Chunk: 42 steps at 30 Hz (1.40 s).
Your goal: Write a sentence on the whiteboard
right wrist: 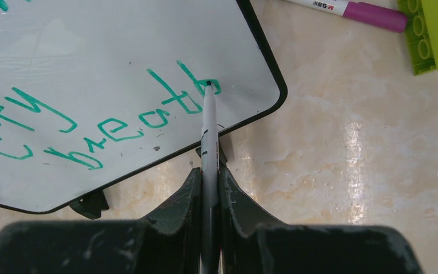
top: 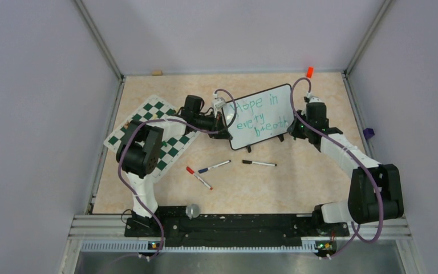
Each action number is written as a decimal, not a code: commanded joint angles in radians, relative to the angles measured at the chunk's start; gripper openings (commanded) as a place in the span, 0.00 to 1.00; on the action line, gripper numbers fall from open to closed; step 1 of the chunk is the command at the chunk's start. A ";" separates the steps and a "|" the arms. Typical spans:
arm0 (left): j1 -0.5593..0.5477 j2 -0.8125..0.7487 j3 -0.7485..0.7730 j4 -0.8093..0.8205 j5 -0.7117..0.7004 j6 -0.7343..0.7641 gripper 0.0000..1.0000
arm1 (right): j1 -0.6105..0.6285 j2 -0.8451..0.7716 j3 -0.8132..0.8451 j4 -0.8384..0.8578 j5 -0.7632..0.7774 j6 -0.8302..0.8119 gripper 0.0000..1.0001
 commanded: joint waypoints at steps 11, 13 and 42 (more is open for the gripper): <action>-0.016 -0.014 -0.004 -0.037 -0.013 0.039 0.00 | -0.012 0.013 0.016 0.026 0.030 0.000 0.00; -0.017 -0.013 -0.005 -0.038 -0.014 0.039 0.00 | -0.012 0.014 0.007 0.026 0.025 -0.001 0.00; -0.016 -0.024 -0.013 -0.035 -0.010 0.047 0.16 | -0.012 -0.201 -0.023 -0.075 0.030 -0.012 0.00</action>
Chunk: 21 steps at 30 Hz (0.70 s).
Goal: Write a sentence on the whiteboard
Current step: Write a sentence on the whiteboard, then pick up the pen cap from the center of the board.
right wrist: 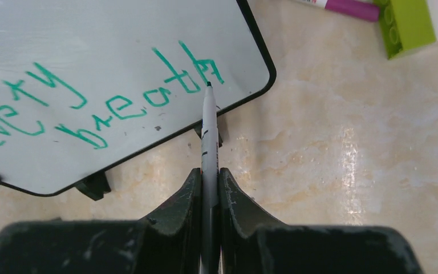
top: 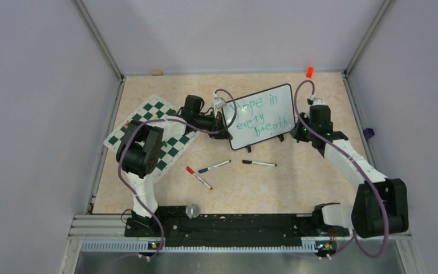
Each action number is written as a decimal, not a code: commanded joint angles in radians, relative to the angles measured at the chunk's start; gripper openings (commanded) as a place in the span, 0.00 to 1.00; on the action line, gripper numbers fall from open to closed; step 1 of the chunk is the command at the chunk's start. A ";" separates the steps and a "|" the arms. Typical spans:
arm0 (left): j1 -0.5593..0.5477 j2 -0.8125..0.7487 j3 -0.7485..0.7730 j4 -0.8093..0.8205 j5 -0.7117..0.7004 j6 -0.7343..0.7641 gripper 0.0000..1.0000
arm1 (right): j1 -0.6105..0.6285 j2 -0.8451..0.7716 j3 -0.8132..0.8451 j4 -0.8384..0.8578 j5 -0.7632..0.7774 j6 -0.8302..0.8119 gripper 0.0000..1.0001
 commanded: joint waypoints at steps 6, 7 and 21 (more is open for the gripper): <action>-0.015 -0.068 -0.057 -0.003 -0.027 0.042 0.90 | -0.012 -0.256 -0.026 -0.012 -0.033 0.016 0.00; -0.015 -0.082 -0.070 0.010 -0.035 0.036 0.98 | -0.013 -0.268 -0.031 -0.012 -0.038 0.018 0.00; -0.015 -0.385 -0.306 0.034 -0.247 0.014 0.99 | -0.013 -0.384 -0.058 -0.032 -0.067 0.013 0.00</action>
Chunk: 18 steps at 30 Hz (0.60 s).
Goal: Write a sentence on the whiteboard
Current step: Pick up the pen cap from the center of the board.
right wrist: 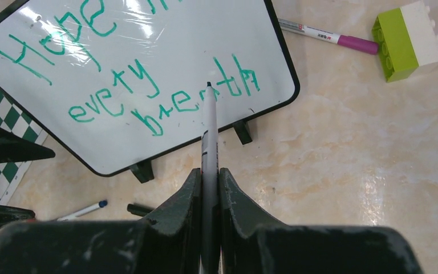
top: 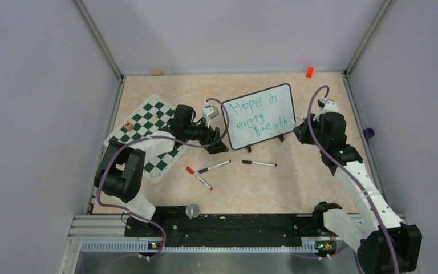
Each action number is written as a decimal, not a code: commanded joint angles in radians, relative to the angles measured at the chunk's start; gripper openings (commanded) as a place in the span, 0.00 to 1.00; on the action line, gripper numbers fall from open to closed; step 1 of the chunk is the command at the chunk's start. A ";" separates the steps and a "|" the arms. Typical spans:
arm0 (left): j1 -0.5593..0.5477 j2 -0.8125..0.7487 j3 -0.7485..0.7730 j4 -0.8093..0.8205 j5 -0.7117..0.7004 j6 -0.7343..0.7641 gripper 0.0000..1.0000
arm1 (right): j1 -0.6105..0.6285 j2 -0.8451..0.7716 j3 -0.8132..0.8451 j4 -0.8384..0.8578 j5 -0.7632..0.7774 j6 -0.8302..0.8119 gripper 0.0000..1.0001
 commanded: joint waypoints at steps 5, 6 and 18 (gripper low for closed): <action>-0.004 -0.267 -0.161 -0.019 -0.212 -0.025 0.99 | -0.012 -0.070 0.012 0.007 -0.028 0.003 0.00; -0.004 -0.312 -0.193 -0.011 -0.236 -0.062 0.99 | -0.012 -0.079 0.013 0.007 -0.025 0.004 0.00; 0.007 -0.716 -0.384 -0.197 -1.183 -0.712 0.99 | -0.012 -0.141 0.022 0.012 -0.022 0.006 0.00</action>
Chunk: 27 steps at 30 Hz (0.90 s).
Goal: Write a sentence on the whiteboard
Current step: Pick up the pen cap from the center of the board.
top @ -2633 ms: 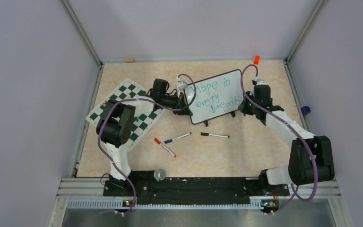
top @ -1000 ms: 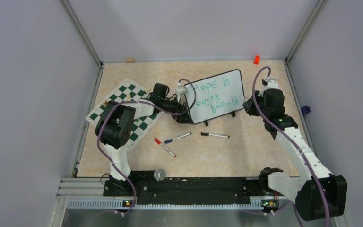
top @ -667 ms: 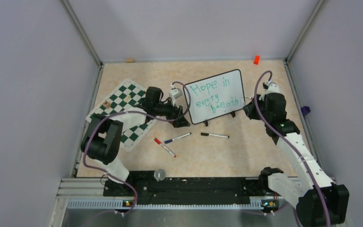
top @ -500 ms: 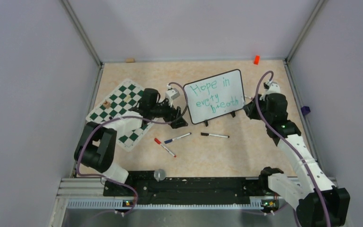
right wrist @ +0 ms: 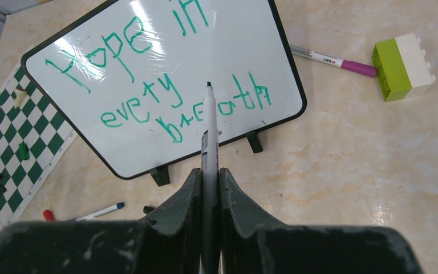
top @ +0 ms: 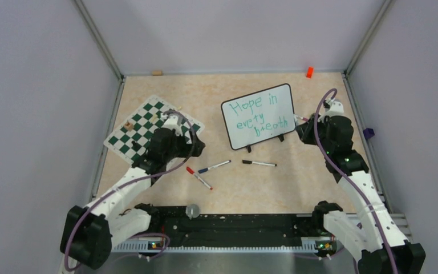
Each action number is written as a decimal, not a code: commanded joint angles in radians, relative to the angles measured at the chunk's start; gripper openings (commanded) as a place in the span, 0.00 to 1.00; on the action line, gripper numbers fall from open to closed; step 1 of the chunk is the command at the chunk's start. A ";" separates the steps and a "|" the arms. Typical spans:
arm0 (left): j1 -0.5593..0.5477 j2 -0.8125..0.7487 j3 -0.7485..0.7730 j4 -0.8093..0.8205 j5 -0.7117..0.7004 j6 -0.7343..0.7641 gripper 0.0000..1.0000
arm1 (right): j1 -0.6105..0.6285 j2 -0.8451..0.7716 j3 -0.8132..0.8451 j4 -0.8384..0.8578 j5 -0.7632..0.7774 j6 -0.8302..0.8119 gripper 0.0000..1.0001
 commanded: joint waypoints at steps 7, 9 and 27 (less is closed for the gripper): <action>0.047 -0.215 0.012 -0.300 -0.701 -0.481 0.82 | -0.012 -0.002 0.008 0.048 -0.061 0.006 0.00; 0.065 -0.152 0.106 -0.427 -0.744 -0.502 0.80 | -0.012 0.012 0.013 0.039 -0.076 0.000 0.00; 0.355 0.348 0.362 -0.627 -0.509 -0.525 0.58 | 0.003 -0.083 -0.046 0.192 -0.457 0.075 0.00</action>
